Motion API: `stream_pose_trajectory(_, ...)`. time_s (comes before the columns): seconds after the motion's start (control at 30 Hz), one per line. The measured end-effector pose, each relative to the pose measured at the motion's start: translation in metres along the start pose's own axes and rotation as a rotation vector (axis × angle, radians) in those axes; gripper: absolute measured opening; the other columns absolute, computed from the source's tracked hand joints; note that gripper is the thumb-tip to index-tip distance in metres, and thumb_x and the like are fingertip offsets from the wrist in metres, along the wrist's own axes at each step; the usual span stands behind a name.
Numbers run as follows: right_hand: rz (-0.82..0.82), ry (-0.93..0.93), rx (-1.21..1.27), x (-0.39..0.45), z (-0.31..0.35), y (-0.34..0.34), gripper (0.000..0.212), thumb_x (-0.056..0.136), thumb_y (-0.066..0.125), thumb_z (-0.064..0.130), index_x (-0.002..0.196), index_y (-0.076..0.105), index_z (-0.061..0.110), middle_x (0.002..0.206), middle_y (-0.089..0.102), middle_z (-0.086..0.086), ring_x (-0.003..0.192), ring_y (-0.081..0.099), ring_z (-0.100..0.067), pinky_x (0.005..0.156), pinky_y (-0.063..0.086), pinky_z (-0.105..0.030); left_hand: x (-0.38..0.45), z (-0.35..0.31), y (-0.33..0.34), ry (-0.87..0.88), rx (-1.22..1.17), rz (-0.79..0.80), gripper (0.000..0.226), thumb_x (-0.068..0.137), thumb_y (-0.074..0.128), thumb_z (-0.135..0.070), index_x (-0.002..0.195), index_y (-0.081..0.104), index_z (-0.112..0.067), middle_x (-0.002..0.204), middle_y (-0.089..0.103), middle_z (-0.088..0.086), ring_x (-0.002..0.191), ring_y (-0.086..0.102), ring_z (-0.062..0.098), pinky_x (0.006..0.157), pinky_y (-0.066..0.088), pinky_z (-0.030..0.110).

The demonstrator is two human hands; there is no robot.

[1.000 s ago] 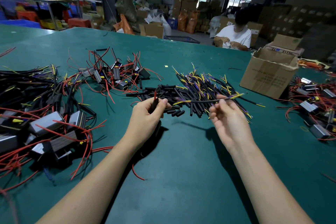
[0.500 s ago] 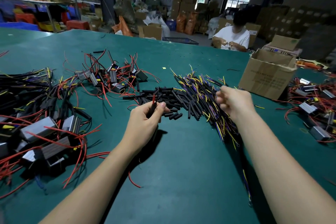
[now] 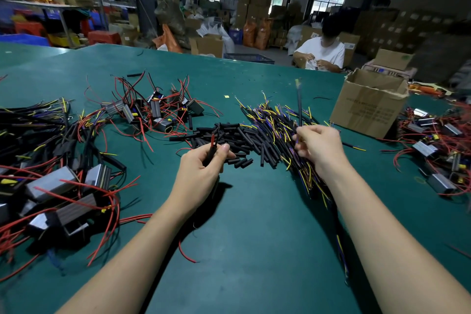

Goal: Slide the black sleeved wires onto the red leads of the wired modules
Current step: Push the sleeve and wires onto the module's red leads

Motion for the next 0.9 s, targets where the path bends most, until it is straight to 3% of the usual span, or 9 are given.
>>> stream_pose_trajectory(0.07, 0.233, 0.107, 0.306, -0.024, -0.004, 0.015, 0.015, 0.094, 0.053, 0.003, 0.079, 0.057, 0.003, 0.074, 0.062, -0.012, 0.045, 0.054, -0.009, 0.043, 0.044, -0.014, 0.000, 0.000, 0.000, -0.004, -0.002, -0.003, 0.027, 0.096, 0.053, -0.023, 0.079, 0.071, -0.013, 0.060, 0.046, 0.004, 0.062, 0.044, 0.018, 0.063, 0.040, 0.034)
stream_pose_trajectory(0.13, 0.385, 0.143, 0.363, -0.047, -0.008, 0.025, 0.010, 0.093, 0.056, 0.003, 0.084, 0.058, 0.001, 0.071, 0.064, -0.009, 0.046, 0.057, -0.008, 0.045, 0.046, -0.014, 0.000, 0.000, 0.000, -0.008, -0.003, -0.001, 0.027, 0.096, 0.053, -0.023, 0.079, 0.071, -0.013, 0.060, 0.046, 0.004, 0.064, 0.046, 0.019, 0.064, 0.043, 0.039)
stream_pose_trajectory(0.23, 0.496, 0.187, 0.429, -0.072, -0.015, 0.033, 0.004, 0.091, 0.059, 0.005, 0.090, 0.060, 0.002, 0.070, 0.067, -0.006, 0.051, 0.058, -0.009, 0.047, 0.047, -0.014, -0.001, 0.000, 0.000, -0.017, -0.008, 0.000, 0.027, 0.096, 0.052, -0.024, 0.079, 0.071, -0.015, 0.059, 0.046, 0.002, 0.062, 0.046, 0.018, 0.060, 0.037, 0.031)
stream_pose_trajectory(0.53, 0.547, 0.216, 0.575, -0.084, -0.019, 0.045, 0.007, 0.095, 0.048, -0.002, 0.097, 0.055, -0.005, 0.082, 0.071, -0.016, 0.062, 0.067, -0.017, 0.060, 0.055, -0.018, 0.000, -0.001, -0.001, -0.009, 0.009, 0.003, 0.027, 0.096, 0.053, -0.024, 0.083, 0.072, -0.010, 0.058, 0.045, -0.002, 0.049, 0.036, 0.003, 0.049, 0.030, 0.019)
stream_pose_trajectory(0.9, 0.565, 0.234, 0.659, -0.083, -0.022, 0.047, 0.007, 0.094, 0.049, 0.000, 0.098, 0.056, 0.001, 0.090, 0.073, -0.016, 0.071, 0.071, -0.019, 0.063, 0.055, -0.019, -0.001, -0.001, 0.004, 0.000, 0.015, 0.069, 0.024, 0.093, 0.058, -0.029, 0.082, 0.073, -0.015, 0.058, 0.048, -0.001, 0.052, 0.039, 0.008, 0.052, 0.031, 0.024)
Point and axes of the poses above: each hand's wrist, its own x-axis towards the middle knuckle, its own y-axis out of the palm, z = x × y, the point moved 7 cm from there along x, towards the middle knuckle
